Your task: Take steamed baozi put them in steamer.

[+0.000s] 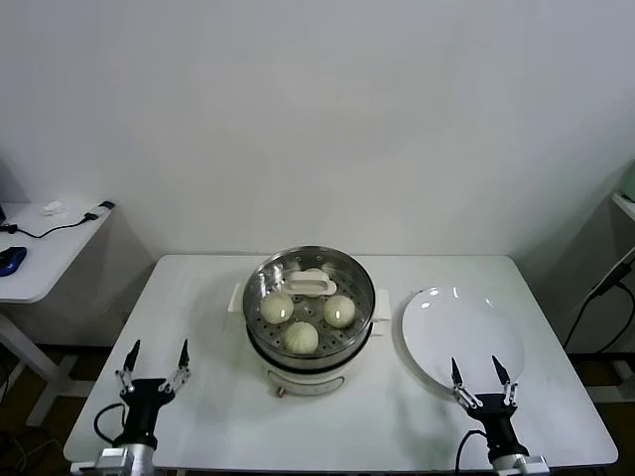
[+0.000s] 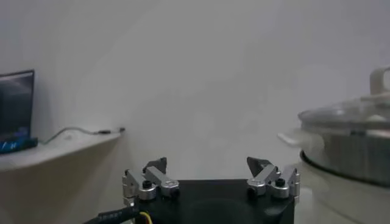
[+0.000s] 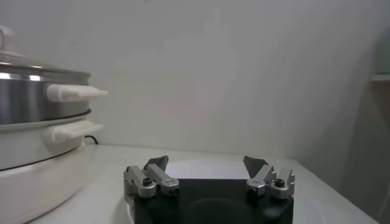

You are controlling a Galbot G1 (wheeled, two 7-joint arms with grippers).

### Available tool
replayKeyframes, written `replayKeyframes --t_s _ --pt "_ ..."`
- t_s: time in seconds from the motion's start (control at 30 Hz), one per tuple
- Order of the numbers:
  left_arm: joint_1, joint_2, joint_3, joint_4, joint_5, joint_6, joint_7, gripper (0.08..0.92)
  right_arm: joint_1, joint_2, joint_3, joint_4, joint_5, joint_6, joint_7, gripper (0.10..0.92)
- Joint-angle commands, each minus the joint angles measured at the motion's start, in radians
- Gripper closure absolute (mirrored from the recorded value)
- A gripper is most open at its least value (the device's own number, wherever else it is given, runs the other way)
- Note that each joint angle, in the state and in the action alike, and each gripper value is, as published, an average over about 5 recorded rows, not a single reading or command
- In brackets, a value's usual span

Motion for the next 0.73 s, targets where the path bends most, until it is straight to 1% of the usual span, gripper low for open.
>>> replayKeyframes --t_s 0.03,0.2,0.73 --pt "0.05 -0.005 0.004 0.109 -0.098 -0.155 0.016 0.177 -0.002 0.005 -0.005 -0.001 -0.003 0.004 -0.002 0.203" --pt "0.054 -0.012 0.016 0.087 -0.088 -0.156 0.015 0.177 -0.008 0.009 -0.006 0.008 -0.003 0.001 -0.004 0.203" --pt "0.057 -0.024 0.041 0.073 -0.068 -0.164 0.015 0.177 -0.02 0.013 -0.004 0.011 -0.007 0.0 -0.006 0.203"
